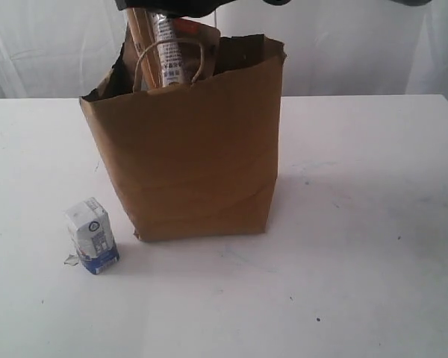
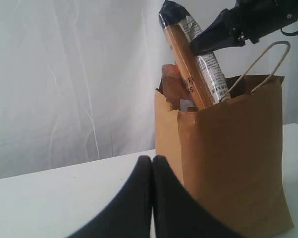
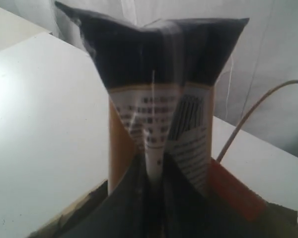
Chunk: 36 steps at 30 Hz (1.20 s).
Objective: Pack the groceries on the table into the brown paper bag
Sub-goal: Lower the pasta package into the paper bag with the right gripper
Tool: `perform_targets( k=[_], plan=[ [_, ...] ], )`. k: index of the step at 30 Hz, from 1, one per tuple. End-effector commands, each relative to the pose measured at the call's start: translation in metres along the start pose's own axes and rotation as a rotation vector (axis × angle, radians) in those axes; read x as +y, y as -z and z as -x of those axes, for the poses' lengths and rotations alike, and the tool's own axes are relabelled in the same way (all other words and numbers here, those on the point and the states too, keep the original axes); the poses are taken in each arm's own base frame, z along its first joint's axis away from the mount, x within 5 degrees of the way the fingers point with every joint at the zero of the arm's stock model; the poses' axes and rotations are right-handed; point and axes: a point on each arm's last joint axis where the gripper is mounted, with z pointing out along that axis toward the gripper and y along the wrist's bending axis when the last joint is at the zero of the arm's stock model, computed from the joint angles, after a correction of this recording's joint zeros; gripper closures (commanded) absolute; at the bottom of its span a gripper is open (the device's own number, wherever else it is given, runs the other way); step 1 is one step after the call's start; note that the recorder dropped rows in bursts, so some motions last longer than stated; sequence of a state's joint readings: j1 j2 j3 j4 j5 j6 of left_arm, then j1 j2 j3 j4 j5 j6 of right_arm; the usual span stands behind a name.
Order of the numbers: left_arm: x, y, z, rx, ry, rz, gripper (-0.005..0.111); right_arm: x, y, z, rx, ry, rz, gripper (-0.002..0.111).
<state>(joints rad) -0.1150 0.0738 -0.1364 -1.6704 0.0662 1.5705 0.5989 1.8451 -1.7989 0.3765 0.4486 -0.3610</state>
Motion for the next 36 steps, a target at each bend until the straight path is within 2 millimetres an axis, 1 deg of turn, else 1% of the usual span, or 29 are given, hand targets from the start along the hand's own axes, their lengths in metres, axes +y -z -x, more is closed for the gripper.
perform_targets(
  k=[1, 4, 8, 21, 27, 30, 36],
  plan=[
    [-0.001, 0.001, 0.002, -0.013, 0.012, -0.004, 0.107, -0.004, 0.006, 0.009, -0.036, 0.105, -0.049, 0.108],
    [-0.001, 0.001, 0.002, -0.013, 0.012, -0.004, 0.107, -0.006, 0.006, -0.001, 0.070, 0.187, -0.061, 0.108],
    [-0.001, 0.001, 0.002, -0.013, 0.012, -0.004, 0.107, -0.006, 0.006, -0.007, 0.140, 0.213, -0.058, 0.108],
    [-0.001, 0.001, 0.002, -0.013, 0.012, -0.004, 0.107, -0.003, 0.009, -0.028, 0.361, 0.173, 0.000, 0.108],
    [-0.001, 0.001, 0.002, -0.013, 0.012, -0.004, 0.107, -0.002, 0.011, -0.033, 0.424, 0.169, 0.017, 0.096],
    [-0.001, 0.001, 0.002, -0.013, 0.012, -0.004, 0.107, -0.002, 0.012, -0.034, 0.429, 0.169, 0.018, 0.088],
    [-0.001, 0.001, 0.002, -0.013, 0.012, -0.004, 0.107, -0.002, 0.012, -0.034, 0.428, 0.148, 0.015, 0.067]
  ],
)
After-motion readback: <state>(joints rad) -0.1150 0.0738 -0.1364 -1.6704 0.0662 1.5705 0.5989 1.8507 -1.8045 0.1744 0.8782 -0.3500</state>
